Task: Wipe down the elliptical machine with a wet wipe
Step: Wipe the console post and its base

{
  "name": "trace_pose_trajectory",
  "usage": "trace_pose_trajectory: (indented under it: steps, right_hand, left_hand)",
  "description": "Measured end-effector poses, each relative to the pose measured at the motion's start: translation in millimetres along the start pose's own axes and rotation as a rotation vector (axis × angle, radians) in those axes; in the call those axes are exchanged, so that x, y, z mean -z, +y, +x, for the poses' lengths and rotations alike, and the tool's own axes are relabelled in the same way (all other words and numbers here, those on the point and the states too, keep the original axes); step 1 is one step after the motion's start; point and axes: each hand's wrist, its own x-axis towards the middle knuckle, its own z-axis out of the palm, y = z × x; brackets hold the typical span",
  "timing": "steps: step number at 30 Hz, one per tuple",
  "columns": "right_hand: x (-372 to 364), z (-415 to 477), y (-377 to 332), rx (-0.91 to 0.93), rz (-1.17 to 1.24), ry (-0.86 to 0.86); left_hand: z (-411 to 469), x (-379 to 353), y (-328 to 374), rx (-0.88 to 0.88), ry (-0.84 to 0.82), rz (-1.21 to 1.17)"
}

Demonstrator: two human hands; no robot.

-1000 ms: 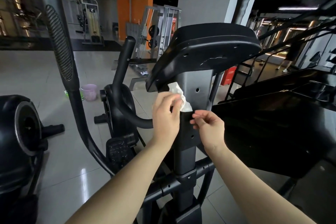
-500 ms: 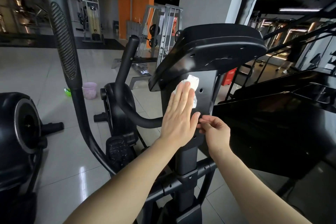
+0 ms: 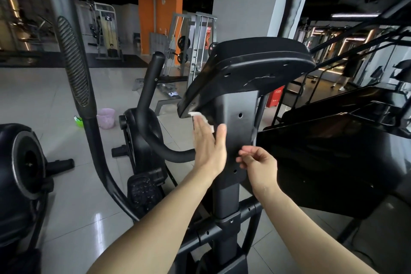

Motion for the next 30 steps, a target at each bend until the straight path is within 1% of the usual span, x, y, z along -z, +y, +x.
trace_pose_trajectory:
  steps: [2,5,10,12,14,17,18,20,24,26,28,30]
  right_hand:
    - [-2,1,3,0.009,-0.013,-0.008]
    - [-6,2,7,0.009,-0.035,-0.019]
    - [-8,1,10,-0.001,-0.050,-0.018]
    - [-7,0,11,-0.005,-0.046,-0.023]
    - [-7,-1,12,-0.020,-0.032,-0.022]
    - [-6,-3,14,-0.040,-0.024,-0.024]
    - [-6,-3,14,-0.043,-0.023,-0.022]
    - [-6,-3,13,-0.043,-0.018,-0.025]
    - [-5,0,10,-0.017,-0.045,-0.045]
    - [-2,-1,8,-0.006,-0.059,-0.052]
    - [2,-3,9,-0.002,-0.079,-0.045]
    - [5,-5,12,-0.031,-0.071,-0.026]
  left_hand:
    - [-7,-2,13,-0.085,0.006,0.066]
    - [0,2,9,-0.102,-0.001,0.093]
    - [14,1,3,0.090,0.038,-0.065]
    - [0,-6,-4,0.103,0.039,-0.049]
    - [-25,-15,-14,0.079,0.024,-0.006]
    - [-47,-22,-28,0.113,-0.070,-0.005]
    - [-44,-21,-29,0.119,-0.077,-0.014]
    - [-34,-15,-22,0.061,-0.036,0.000]
    - [-20,-8,10,-0.190,0.014,0.108]
    - [-23,-10,15,-0.285,0.046,0.181]
    - [-35,-16,0,-0.339,0.046,0.292]
    - [-53,-24,-26,-0.327,0.011,0.390]
